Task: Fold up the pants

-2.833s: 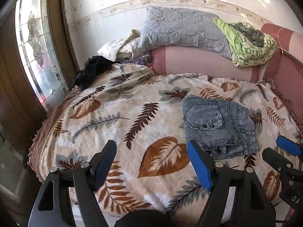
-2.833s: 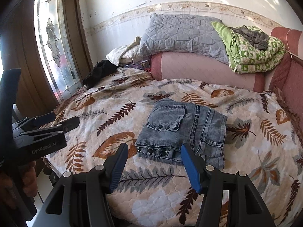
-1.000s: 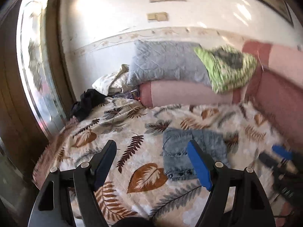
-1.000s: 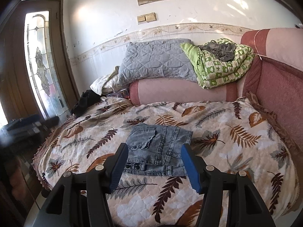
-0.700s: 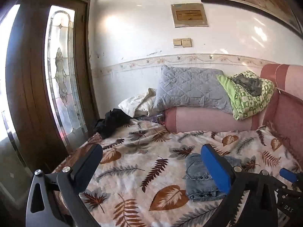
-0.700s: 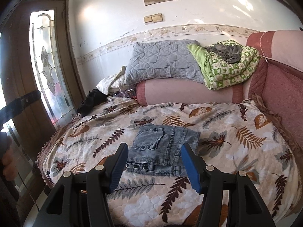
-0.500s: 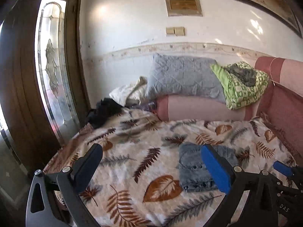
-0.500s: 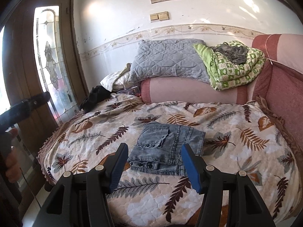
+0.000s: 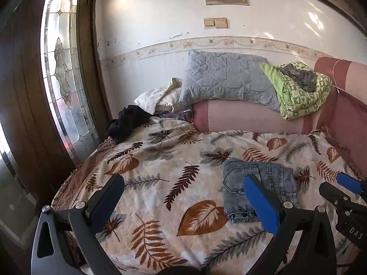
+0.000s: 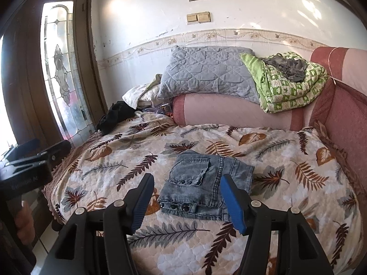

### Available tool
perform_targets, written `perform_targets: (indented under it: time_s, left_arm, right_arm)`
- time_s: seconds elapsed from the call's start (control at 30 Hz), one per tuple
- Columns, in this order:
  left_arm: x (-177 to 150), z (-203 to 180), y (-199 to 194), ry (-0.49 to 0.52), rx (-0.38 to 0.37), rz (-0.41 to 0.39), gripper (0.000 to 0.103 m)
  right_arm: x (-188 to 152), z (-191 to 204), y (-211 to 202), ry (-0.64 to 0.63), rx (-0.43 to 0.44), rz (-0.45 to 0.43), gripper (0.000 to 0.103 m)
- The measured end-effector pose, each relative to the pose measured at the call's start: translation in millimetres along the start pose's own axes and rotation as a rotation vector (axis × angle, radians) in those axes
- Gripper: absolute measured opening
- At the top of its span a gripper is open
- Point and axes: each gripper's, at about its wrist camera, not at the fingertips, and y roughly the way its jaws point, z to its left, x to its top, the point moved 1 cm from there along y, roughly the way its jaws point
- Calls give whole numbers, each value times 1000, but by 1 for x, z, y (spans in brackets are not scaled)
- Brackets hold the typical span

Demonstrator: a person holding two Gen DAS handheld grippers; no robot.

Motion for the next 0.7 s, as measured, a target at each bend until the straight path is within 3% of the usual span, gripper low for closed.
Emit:
perform_targets:
  time_s: [0.7]
  left_arm:
    - [-8, -4, 15, -7, -24, 41, 103]
  right_arm:
    - [-3, -3, 12, 0, -19, 25, 64]
